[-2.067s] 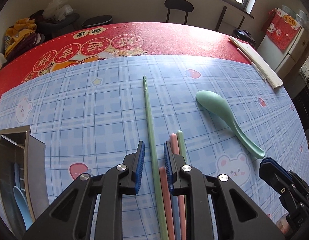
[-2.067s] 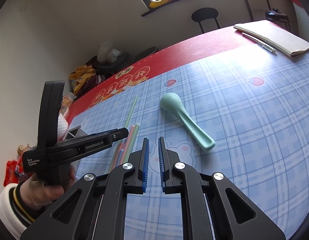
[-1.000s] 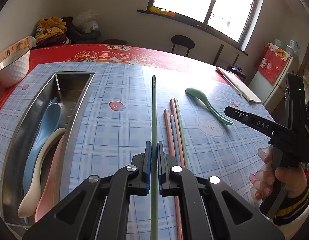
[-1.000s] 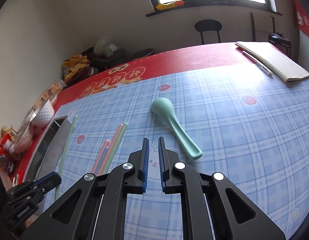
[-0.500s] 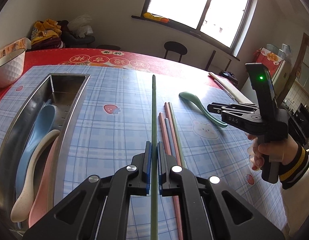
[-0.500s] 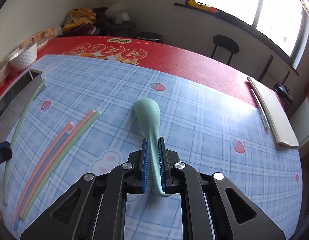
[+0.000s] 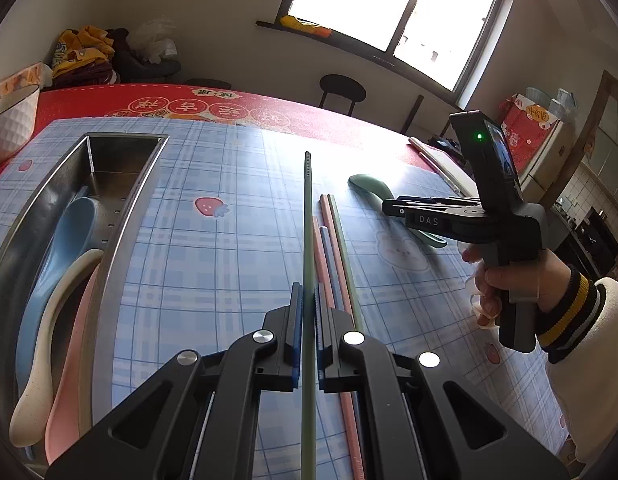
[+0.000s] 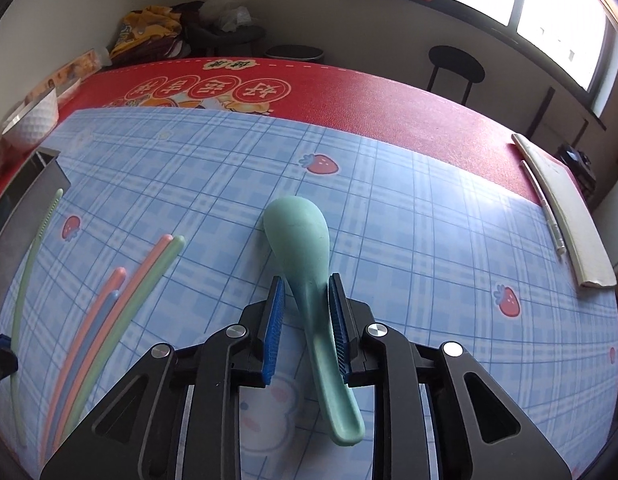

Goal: Organize utensils
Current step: 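Grasp the mint green spoon by its handle with the right tool, then carry the green chopstick into the tray and open the left tool while the right lifts the mint spoon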

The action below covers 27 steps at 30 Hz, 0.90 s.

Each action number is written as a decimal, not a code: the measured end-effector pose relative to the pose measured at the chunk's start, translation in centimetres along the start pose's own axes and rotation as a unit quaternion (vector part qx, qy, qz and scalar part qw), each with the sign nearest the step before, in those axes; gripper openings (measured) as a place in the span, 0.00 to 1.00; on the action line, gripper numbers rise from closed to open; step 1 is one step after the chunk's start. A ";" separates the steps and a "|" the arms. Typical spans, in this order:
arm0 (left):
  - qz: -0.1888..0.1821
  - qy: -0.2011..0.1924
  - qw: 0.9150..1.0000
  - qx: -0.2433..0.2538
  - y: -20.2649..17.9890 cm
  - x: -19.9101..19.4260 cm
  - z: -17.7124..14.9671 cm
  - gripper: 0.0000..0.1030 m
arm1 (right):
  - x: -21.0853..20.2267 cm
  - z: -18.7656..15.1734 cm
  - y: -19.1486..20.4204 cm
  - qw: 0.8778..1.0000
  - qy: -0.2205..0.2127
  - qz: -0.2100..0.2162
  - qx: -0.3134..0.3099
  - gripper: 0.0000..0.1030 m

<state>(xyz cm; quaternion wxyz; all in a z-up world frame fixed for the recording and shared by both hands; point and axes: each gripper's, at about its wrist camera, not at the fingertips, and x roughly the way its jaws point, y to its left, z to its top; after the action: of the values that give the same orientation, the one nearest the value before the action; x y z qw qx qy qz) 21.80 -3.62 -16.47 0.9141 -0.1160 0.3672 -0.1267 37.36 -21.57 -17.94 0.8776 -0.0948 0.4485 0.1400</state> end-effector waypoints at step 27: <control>-0.011 0.006 1.000 -0.016 0.8 0.3 0.2 0.05 | -2.9 -3.9 0.0 0.972 -0.028 0.163 0.169 0.19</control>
<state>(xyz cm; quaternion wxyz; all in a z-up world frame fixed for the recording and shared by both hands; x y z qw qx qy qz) 22.25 -2.96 -16.78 0.9085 -0.1341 0.3732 -0.1318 32.81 -23.20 -17.81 0.8587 0.1336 0.4499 0.2059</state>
